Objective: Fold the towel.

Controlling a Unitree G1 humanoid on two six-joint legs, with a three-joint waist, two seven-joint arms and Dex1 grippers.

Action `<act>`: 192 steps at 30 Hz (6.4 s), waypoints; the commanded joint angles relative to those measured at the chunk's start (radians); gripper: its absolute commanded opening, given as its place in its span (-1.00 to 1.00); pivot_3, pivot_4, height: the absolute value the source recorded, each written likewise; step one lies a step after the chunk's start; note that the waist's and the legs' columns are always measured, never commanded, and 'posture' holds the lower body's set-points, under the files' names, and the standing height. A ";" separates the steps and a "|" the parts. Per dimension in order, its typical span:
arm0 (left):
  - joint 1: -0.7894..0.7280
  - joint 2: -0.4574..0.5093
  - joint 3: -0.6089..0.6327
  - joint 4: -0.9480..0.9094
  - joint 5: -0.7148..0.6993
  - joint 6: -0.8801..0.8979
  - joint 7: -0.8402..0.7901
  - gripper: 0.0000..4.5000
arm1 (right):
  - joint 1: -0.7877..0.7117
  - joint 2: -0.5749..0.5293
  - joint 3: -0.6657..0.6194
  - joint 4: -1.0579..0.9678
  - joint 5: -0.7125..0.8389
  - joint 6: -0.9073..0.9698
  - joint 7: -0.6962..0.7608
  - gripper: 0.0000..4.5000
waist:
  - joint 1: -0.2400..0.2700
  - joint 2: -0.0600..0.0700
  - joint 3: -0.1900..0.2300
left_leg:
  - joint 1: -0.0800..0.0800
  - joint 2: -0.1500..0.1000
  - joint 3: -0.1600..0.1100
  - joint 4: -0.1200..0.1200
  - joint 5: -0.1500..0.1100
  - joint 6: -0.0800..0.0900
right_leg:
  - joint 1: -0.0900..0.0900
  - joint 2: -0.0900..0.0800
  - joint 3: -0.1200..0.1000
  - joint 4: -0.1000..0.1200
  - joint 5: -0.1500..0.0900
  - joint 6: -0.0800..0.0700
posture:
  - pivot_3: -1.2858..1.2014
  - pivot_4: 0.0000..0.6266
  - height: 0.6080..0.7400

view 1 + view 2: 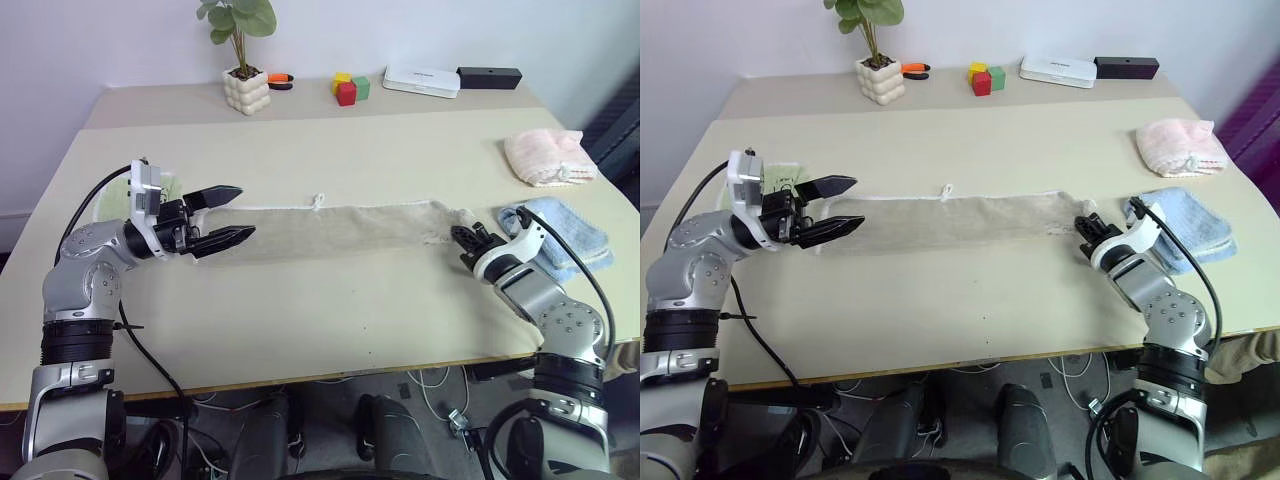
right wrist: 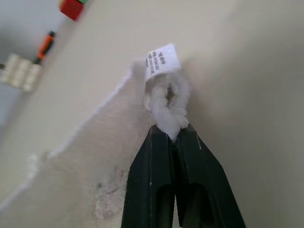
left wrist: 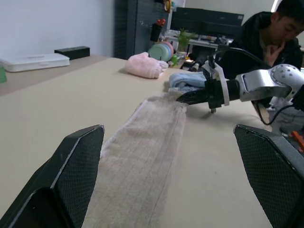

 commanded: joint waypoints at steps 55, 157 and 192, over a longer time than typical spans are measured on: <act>0.084 0.016 0.046 -0.104 -0.051 -0.019 0.079 1.00 | -0.194 0.161 0.562 -0.309 -0.562 -0.174 0.721 0.99 | -0.007 0.000 0.001 | -0.010 0.001 0.000 0.001 0.006 -0.009 | -0.010 0.002 -0.001 0.005 0.002 0.004 | 0.03 -0.52 1.00; -0.289 -0.543 -0.493 0.176 -0.003 0.239 0.611 -0.98 | 0.141 -0.331 0.101 -0.318 -0.615 -0.443 0.853 1.00 | 0.025 -0.004 0.000 | -0.013 0.000 -0.002 0.001 0.006 -0.004 | -0.008 0.001 -0.005 -0.005 0.002 0.000 | 0.03 -0.52 1.00; -0.230 -0.716 -0.112 0.215 0.087 0.129 0.830 -1.00 | -0.118 0.184 0.312 -0.130 -0.733 -0.459 0.371 -0.98 | 0.021 -0.003 0.000 | -0.012 0.000 -0.005 0.007 0.007 -0.003 | -0.006 0.002 -0.005 0.004 0.003 0.003 | 0.03 -0.52 1.00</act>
